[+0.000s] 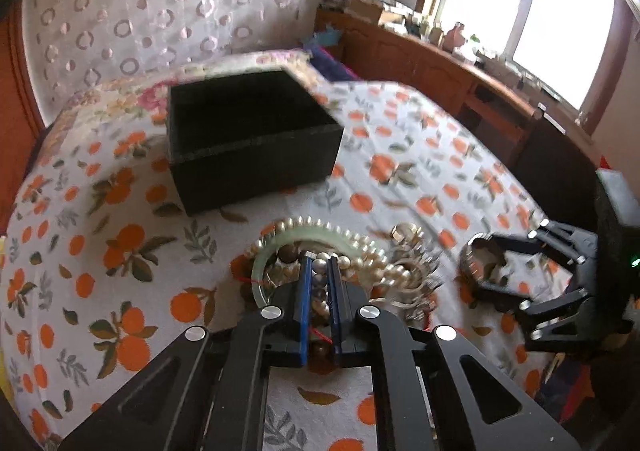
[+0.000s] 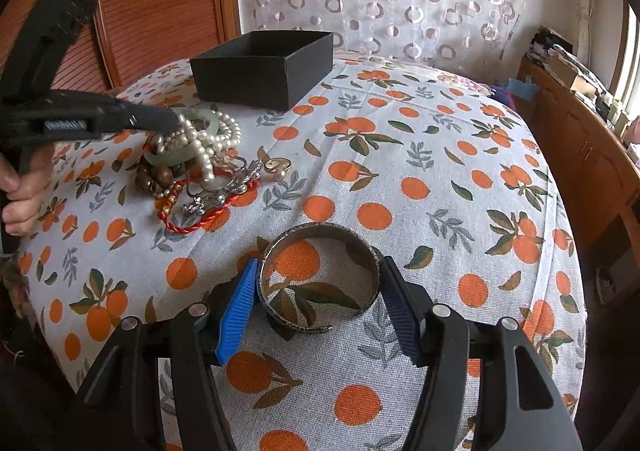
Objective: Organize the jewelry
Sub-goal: 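Lift the cuff bangle with the right tool while the left tool grasps the pearl necklace, then carry the bangle into the black box and open the right tool while the left carries pearls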
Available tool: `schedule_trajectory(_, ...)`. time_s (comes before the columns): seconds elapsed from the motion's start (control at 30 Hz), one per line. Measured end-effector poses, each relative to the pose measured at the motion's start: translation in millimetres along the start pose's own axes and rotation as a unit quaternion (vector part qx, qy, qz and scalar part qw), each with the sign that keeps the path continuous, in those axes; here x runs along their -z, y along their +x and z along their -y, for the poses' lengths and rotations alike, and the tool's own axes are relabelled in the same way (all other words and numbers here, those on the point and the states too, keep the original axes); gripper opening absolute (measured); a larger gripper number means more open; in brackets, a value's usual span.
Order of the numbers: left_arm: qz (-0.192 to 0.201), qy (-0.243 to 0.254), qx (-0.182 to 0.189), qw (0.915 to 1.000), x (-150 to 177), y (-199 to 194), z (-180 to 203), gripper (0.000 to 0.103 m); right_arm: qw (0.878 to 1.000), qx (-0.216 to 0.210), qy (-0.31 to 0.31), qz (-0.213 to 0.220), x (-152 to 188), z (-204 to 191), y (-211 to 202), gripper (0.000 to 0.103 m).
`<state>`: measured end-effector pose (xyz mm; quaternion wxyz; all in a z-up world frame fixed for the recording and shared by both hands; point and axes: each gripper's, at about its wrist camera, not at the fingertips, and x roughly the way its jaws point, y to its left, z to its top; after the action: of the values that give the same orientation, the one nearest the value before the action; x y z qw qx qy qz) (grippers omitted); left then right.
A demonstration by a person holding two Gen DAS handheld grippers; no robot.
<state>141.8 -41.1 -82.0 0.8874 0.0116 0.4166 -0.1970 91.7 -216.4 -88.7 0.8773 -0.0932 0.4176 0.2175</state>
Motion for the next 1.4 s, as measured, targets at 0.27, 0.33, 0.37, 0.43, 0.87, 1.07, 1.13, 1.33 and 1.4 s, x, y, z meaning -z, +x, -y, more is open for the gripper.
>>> schedule_trajectory(0.27, 0.052, 0.025, 0.014, 0.9983, -19.0, -40.8, 29.6, 0.007, 1.0, 0.0, 0.0, 0.0, -0.1, -0.1, 0.3, 0.065)
schedule_trajectory(0.33, 0.065, 0.032, 0.012, 0.9973, -24.6, -48.7, 36.0, 0.007, 1.0, 0.0, -0.001, 0.0, 0.1, -0.1, 0.3, 0.064)
schedule_trajectory(0.37, 0.068, 0.032, 0.014, 0.997, -26.4, -51.7, 37.3, 0.007, 1.0, 0.0, 0.0, 0.0, 0.0, 0.0, 0.3, 0.064)
schedule_trajectory(0.43, 0.076, 0.033, 0.014, 0.9965, -30.8, -57.8, 39.3, 0.007, 1.0, 0.0, 0.0, 0.0, 0.1, -0.1, 0.4, 0.064)
schedule_trajectory(0.87, 0.136, 0.032, -0.007, 0.9901, -65.9, -98.5, 40.4, 0.007, 1.0, 0.0, 0.001, 0.0, -0.3, -0.2, 0.0, 0.063)
schedule_trajectory(1.07, 0.153, 0.022, -0.016, 0.9879, -84.5, -109.1, 33.4, 0.007, 1.0, 0.002, -0.005, 0.003, -1.1, -1.0, -2.5, 0.063)
schedule_trajectory(1.13, 0.156, 0.02, -0.017, 0.9874, -90.4, -113.0, 32.3, 0.007, 1.0, 0.002, -0.001, 0.012, -2.6, 1.3, -6.4, 0.063)
schedule_trajectory(1.33, 0.172, 0.022, -0.014, 0.9848, -110.0, -129.9, 33.1, 0.007, 0.999, -0.007, -0.006, 0.03, -15.9, 0.6, -20.1, 0.063)
schedule_trajectory(1.4, 0.18, 0.021, -0.014, 0.9834, -115.7, -136.0, 32.8, 0.007, 0.999, -0.011, -0.009, 0.036, -24.8, -1.8, -22.4, 0.063)
